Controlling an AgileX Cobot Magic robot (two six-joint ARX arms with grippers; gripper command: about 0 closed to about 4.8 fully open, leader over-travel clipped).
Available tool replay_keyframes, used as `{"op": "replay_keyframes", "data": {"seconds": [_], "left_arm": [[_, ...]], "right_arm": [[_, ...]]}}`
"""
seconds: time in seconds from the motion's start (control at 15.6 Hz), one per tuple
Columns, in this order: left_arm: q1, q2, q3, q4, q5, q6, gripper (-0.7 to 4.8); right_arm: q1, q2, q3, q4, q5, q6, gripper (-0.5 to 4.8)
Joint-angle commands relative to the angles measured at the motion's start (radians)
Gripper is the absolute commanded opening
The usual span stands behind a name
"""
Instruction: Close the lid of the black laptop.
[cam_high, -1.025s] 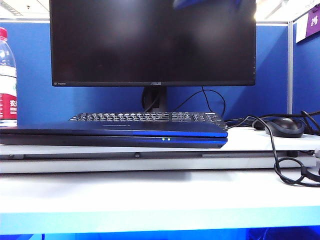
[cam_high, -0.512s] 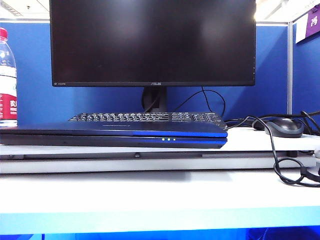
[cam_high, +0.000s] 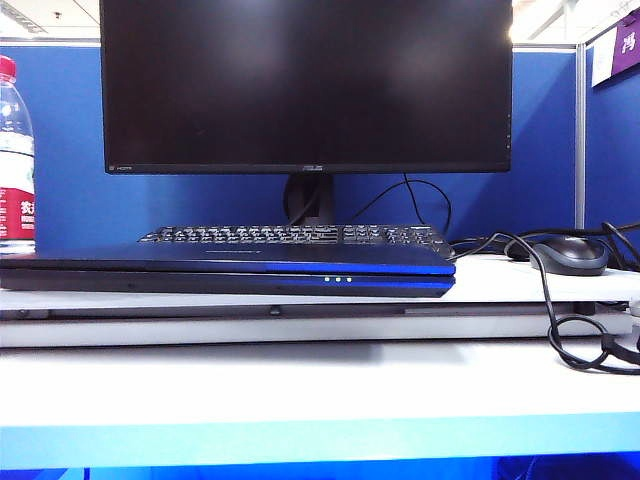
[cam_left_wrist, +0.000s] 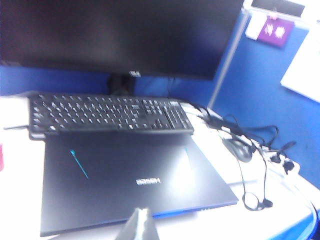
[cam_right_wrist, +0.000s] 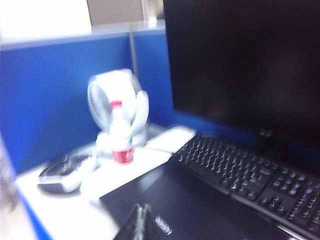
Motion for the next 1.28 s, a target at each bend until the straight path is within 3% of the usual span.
{"op": "replay_keyframes", "data": {"seconds": [0.06,0.32,0.58,0.9,1.09,1.28], "left_arm": [[0.001,-0.003,-0.09,0.094,0.016,-0.006,-0.04],[0.001,-0.003,-0.316,0.344,0.122,-0.135,-0.04],[0.001,-0.004,-0.498,0.468,0.128,-0.134,-0.04],[0.001,-0.004,-0.686,0.59,0.15,-0.094,-0.04],[0.001,-0.004,-0.711,0.608,0.127,-0.007,-0.04],[0.001,-0.004,-0.71,0.603,0.125,-0.006,-0.04]], "right_arm": [[0.0,-0.092,-0.081,0.003,0.025,0.026,-0.05],[0.0,-0.275,-0.204,0.039,0.122,0.054,-0.05],[0.0,-0.445,-0.364,0.075,0.178,0.106,-0.05],[0.0,-0.447,-0.514,0.16,0.191,0.151,-0.05],[-0.002,-0.447,-0.621,0.177,0.214,0.151,-0.05],[-0.001,-0.447,-0.686,0.183,0.22,0.151,-0.05]]}}
